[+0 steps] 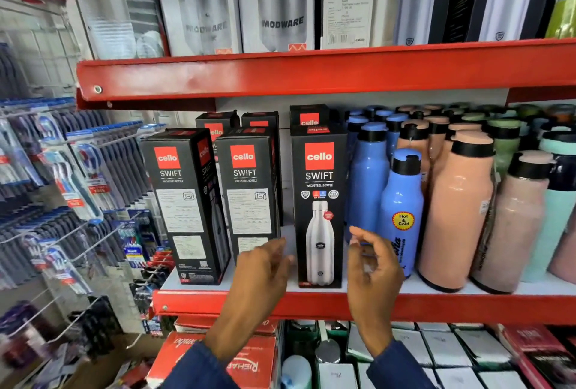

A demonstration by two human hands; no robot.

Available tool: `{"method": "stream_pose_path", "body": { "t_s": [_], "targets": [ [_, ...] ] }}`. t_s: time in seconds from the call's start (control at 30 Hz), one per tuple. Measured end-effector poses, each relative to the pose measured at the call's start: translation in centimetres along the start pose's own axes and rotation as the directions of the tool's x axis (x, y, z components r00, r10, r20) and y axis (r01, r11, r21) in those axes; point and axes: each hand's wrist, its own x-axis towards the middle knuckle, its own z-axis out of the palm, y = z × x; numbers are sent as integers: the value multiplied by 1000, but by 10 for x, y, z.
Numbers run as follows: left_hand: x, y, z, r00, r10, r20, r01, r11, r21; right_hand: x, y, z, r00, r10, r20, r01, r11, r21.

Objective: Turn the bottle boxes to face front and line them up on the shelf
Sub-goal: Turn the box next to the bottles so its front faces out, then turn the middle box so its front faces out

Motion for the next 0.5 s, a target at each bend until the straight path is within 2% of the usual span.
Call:
{"method": "stream_pose_path", "body": {
  "t_s": [0.07,0.13,0.23,0.33,0.43,0.5],
  "targets": [
    [-5,0,-20,987,34,-159,-22,997,78,-10,-14,9,992,-5,127,-2,999,52],
    [-6,-4,-36,962,50,-270,-2,985,175,-20,-25,24,946,25,323,-43,998,49],
    [-3,-14,-47,961,-35,-274,109,960,259,-33,-34,48,860,86,504,-116,993,28],
    [1,-27,-42,978,-79,-192,125,963,240,-36,-35,69,828,152,540,-149,988,-50],
    [9,-36,-35,985,-118,-124,132,985,111,-33,-36,82,821,201,534,-169,980,-108],
    [13,-39,-32,980,-149,-135,152,988,15,-32,-39,88,824,229,518,-205,973,-104]
  ]
}}
